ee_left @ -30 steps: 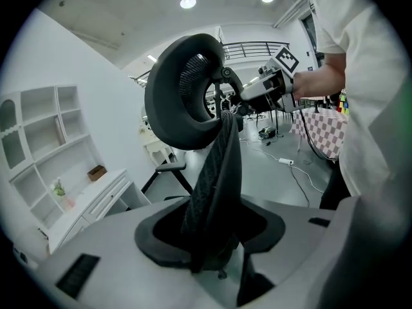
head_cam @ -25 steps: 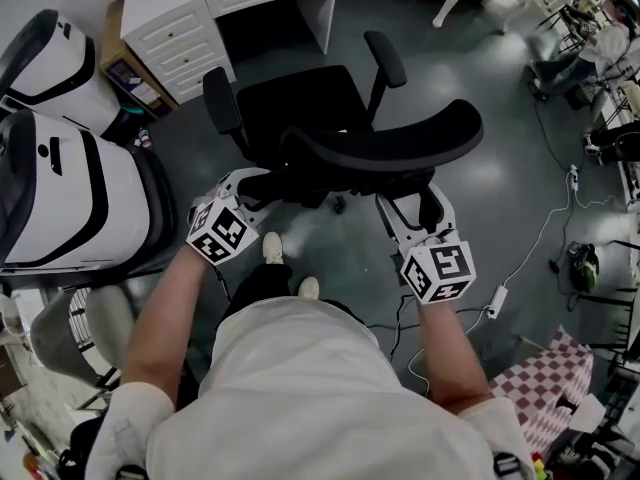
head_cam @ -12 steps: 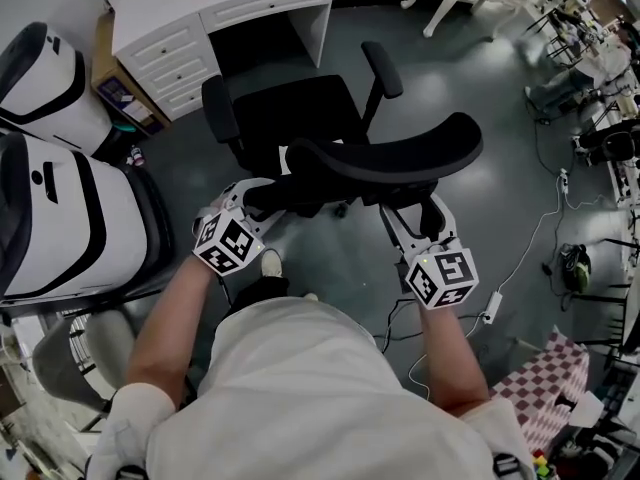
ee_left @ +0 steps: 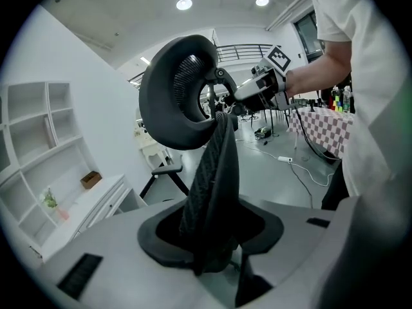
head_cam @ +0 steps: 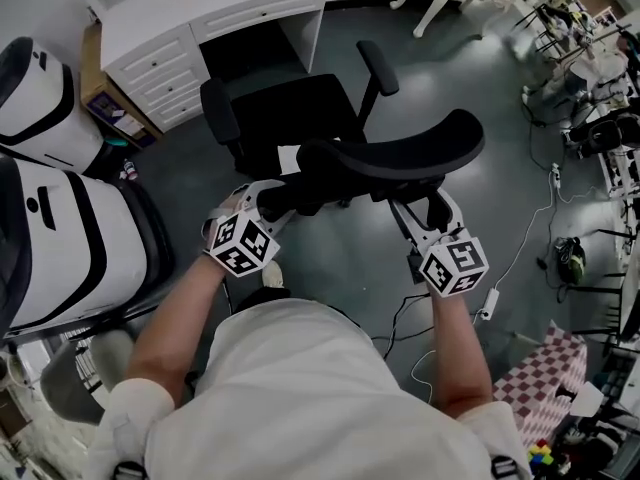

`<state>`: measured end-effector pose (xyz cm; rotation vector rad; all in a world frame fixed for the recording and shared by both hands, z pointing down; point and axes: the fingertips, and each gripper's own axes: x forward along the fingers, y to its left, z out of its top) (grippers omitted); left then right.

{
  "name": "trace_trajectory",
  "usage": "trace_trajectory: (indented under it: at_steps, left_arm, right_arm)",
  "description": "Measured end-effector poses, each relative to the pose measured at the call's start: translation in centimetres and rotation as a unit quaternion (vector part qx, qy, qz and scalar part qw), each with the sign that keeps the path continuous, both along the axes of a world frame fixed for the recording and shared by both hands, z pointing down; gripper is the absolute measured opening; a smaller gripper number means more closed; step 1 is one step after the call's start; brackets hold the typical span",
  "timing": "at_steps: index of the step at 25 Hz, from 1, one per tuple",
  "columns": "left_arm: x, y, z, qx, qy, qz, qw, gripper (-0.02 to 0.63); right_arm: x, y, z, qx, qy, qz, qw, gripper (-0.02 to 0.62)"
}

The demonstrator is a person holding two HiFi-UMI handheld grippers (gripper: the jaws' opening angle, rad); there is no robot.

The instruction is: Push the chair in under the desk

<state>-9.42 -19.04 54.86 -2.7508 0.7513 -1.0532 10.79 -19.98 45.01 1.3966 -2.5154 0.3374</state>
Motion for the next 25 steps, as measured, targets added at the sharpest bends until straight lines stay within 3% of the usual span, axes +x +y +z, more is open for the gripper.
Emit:
trace_trajectory:
  at_steps: [14, 25]
  left_arm:
    - [-0.2, -4.4, -0.1, 0.003, -0.001, 0.022, 0.9998, 0.135]
    - [-0.2, -7.6, 0.3, 0.004, -0.004, 0.007, 1.0, 0.133]
  right_arm:
    - [-0.2, -5.1, -0.2, 0.004, -0.008, -0.011, 1.0, 0.305]
    - [-0.3, -8.7, 0.3, 0.005, -0.011, -0.02, 1.0, 0.305]
